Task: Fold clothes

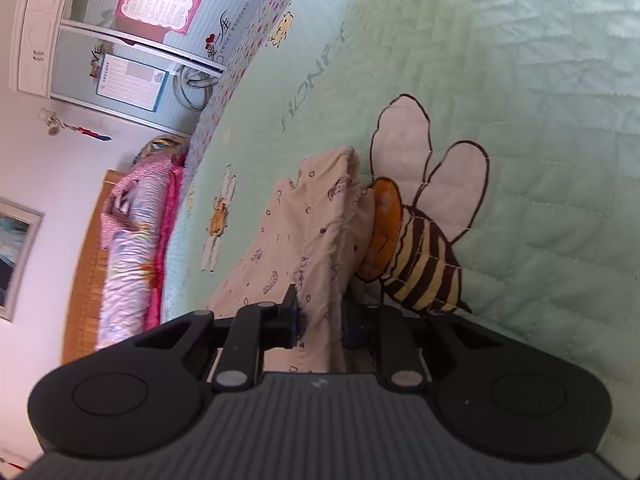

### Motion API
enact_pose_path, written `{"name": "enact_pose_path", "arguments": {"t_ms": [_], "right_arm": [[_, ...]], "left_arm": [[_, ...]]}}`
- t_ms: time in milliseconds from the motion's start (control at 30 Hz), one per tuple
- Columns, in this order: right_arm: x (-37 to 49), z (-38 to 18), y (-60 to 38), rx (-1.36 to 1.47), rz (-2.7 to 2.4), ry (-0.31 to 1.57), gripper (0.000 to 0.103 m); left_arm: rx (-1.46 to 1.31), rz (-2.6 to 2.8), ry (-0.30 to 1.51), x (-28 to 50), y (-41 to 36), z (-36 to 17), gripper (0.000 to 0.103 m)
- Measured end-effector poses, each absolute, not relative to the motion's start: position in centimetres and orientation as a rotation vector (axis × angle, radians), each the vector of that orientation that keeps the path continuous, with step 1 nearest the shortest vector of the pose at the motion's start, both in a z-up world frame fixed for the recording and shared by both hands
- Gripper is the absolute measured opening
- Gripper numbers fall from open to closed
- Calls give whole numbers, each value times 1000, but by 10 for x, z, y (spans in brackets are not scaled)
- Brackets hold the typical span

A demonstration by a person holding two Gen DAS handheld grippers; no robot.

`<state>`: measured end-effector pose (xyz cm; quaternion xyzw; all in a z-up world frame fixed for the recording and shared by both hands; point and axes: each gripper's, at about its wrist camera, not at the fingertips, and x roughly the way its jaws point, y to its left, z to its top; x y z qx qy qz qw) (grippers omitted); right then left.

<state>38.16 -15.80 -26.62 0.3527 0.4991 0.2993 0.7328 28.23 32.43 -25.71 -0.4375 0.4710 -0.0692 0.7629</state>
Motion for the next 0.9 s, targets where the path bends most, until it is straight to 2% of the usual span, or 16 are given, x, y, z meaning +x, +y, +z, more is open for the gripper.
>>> {"name": "enact_pose_path", "arguments": {"t_ms": [233,500,700,900], "right_arm": [[374,-248,-151,745,618,1058,19],[356,-220,-168,763,643,1004,18],[333,-191,-219,803,601,925,18],[306,-155,-319,847,499,813,18]], "left_arm": [[-907,-123,1027,284,318,-243,8],[-845,-167,1007,295,274,-200,7],[-771,-246,1026,314,207,-170,7],[-687,-378,1031,353,95,-140,7]]}}
